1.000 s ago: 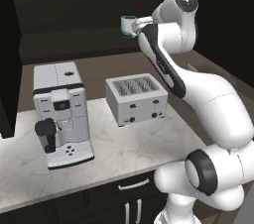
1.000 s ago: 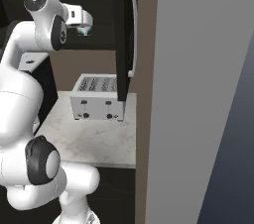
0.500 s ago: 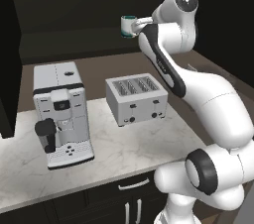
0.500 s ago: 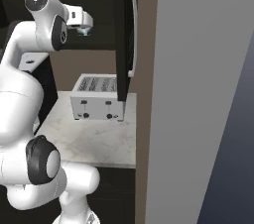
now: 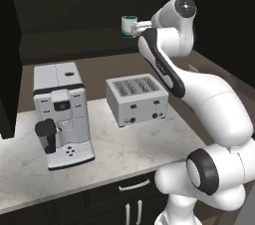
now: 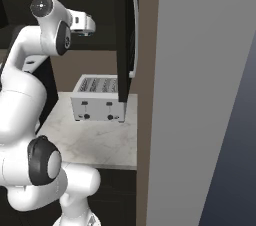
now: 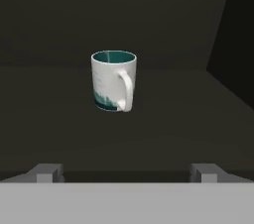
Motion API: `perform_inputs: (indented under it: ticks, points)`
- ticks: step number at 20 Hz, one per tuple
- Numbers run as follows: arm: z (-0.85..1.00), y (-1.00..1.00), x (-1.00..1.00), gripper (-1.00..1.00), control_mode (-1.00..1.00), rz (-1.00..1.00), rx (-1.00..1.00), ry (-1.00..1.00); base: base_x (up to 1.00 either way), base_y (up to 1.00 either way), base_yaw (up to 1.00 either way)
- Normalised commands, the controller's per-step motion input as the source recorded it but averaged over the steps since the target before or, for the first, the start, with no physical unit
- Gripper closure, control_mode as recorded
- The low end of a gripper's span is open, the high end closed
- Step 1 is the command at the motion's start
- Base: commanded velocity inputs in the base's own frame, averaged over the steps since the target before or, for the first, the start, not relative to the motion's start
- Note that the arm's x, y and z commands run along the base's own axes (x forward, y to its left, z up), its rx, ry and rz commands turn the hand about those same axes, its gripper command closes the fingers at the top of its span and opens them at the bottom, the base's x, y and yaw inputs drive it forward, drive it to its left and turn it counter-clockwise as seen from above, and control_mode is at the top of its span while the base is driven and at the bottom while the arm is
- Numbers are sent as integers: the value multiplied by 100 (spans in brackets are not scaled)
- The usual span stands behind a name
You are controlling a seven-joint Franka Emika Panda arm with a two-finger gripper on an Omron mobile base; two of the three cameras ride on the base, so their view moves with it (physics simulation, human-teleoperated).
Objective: Open the cabinet directly in front. Then move the liquor and the mug to the dining counter with the jar on it.
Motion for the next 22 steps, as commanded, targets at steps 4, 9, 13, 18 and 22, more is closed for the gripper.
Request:
perform_inputs:
  ticks: [4,9,13,18,22]
  points:
    - [0,6,25,-100,-100,0,0,3,0,0,0]
    - [3,12,28,-100,-100,0,0,11,0,0,0]
    - [0,4,25,-100,-100,0,0,7,0,0,0]
    - [0,2,34,-100,-100,0,0,3,0,0,0]
    - [-8,0,10,-100,-100,0,0,-5,0,0,0]
